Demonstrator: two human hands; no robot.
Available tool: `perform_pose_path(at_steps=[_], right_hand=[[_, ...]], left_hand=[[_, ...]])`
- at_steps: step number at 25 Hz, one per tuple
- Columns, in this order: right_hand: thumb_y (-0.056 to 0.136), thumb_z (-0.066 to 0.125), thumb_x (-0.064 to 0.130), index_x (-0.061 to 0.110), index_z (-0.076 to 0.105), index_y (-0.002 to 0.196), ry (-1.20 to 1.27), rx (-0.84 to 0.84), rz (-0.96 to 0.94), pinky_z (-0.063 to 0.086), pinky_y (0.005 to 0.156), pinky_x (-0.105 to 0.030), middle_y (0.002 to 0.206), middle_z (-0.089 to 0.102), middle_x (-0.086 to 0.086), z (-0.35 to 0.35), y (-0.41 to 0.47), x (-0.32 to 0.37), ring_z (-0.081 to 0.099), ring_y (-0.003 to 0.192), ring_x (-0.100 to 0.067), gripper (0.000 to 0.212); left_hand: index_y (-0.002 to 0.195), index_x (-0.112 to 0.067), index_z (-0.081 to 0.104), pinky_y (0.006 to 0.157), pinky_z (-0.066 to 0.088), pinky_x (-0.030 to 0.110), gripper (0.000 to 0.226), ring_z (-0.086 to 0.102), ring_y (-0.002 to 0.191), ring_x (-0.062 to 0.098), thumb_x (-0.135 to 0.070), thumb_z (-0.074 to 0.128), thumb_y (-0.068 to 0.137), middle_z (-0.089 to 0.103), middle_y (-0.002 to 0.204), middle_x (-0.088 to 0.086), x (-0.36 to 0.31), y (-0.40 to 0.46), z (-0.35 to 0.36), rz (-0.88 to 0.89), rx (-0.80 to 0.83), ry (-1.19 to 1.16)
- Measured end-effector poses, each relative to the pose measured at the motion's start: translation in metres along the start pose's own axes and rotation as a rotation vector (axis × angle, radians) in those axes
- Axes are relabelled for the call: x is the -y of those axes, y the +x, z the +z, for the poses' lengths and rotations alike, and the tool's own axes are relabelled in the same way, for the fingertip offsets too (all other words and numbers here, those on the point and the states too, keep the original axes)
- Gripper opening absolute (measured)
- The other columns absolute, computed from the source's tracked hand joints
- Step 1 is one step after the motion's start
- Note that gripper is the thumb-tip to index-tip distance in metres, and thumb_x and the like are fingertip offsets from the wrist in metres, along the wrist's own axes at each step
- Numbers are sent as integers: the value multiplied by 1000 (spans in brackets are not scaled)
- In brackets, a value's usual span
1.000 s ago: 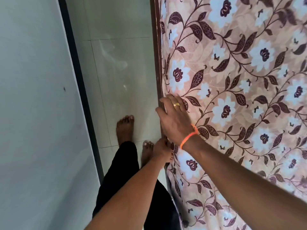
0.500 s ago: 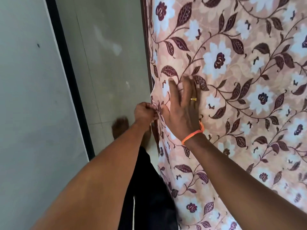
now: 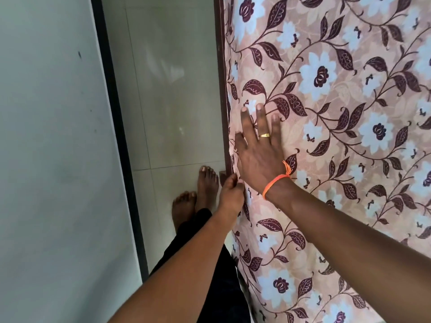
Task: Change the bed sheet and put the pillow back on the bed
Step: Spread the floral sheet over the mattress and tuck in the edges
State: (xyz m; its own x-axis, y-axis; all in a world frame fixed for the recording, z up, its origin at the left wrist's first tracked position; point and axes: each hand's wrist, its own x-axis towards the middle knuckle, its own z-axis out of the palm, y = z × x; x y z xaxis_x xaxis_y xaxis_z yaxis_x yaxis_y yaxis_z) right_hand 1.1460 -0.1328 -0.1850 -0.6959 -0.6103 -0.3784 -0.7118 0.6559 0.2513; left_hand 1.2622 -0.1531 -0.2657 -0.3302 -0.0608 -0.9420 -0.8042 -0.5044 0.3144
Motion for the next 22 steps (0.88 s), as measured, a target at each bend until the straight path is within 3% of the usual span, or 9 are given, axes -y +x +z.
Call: perform_pose_path(at_steps=[4,6,8,10,12,14,17,20,22], right_hand=[[87,47,18,5,62,119,-105,95,-160,-3,104,-78,154,26,-23,2,-9,4,3,148,-41,38],[86,51,19,6,62,119,-103,102,-195,-2,103,-79,153,27,-24,3,-17,8,7,148,-40,37],[86,54,17,6,57,125,13,39,-177,2,107,-75,155,25,-23,4,-27,10,10,148,-38,41],[84,56,15,7,49,135,156,-47,-94,7,113,-68,157,22,-21,4,-37,11,12,148,-38,51],[83,59,21,10,41,142,306,-68,81,12,116,-63,156,21,-21,0,-54,13,13,147,-39,63],[83,59,27,12,34,145,433,-46,281,17,116,-59,155,20,-19,-3,-75,16,14,147,-38,68],[83,61,28,9,35,144,552,-57,421,26,114,-55,152,23,-20,-1,-110,29,24,141,-37,69],[80,60,17,9,46,137,508,-134,359,26,114,-55,144,34,-19,10,-132,45,32,136,-36,59],[76,56,3,8,59,123,418,-99,43,16,118,-55,135,46,-18,21,-137,58,37,134,-37,48]], left_hand=[[120,-13,63,101,47,44,44,61,109,30,-34,41,88,66,114,15,3,3,-3,197,-14,479],[113,-7,64,107,39,44,44,55,111,37,-32,34,93,63,110,22,1,1,-20,305,-158,721],[107,-1,67,108,38,48,41,55,114,40,-29,39,95,64,113,25,-6,-2,-35,336,-225,716],[112,-5,68,106,43,42,32,57,118,38,-24,48,97,63,124,22,-12,-7,-44,278,-244,640],[115,-10,69,97,50,34,28,63,110,32,-21,51,97,66,121,13,-5,-20,-45,146,-243,616],[111,-8,70,91,56,38,27,68,100,33,-18,50,96,71,109,13,17,-34,-47,-42,-207,533],[112,-8,69,89,57,45,27,68,104,37,-9,52,90,70,113,19,61,-54,-46,-207,-110,559],[135,-17,56,94,55,37,51,64,113,32,-9,55,85,63,129,13,108,-66,-41,-187,-34,737],[140,-22,48,80,60,43,63,69,101,33,-19,58,78,65,123,14,138,-66,-44,-224,35,624]])
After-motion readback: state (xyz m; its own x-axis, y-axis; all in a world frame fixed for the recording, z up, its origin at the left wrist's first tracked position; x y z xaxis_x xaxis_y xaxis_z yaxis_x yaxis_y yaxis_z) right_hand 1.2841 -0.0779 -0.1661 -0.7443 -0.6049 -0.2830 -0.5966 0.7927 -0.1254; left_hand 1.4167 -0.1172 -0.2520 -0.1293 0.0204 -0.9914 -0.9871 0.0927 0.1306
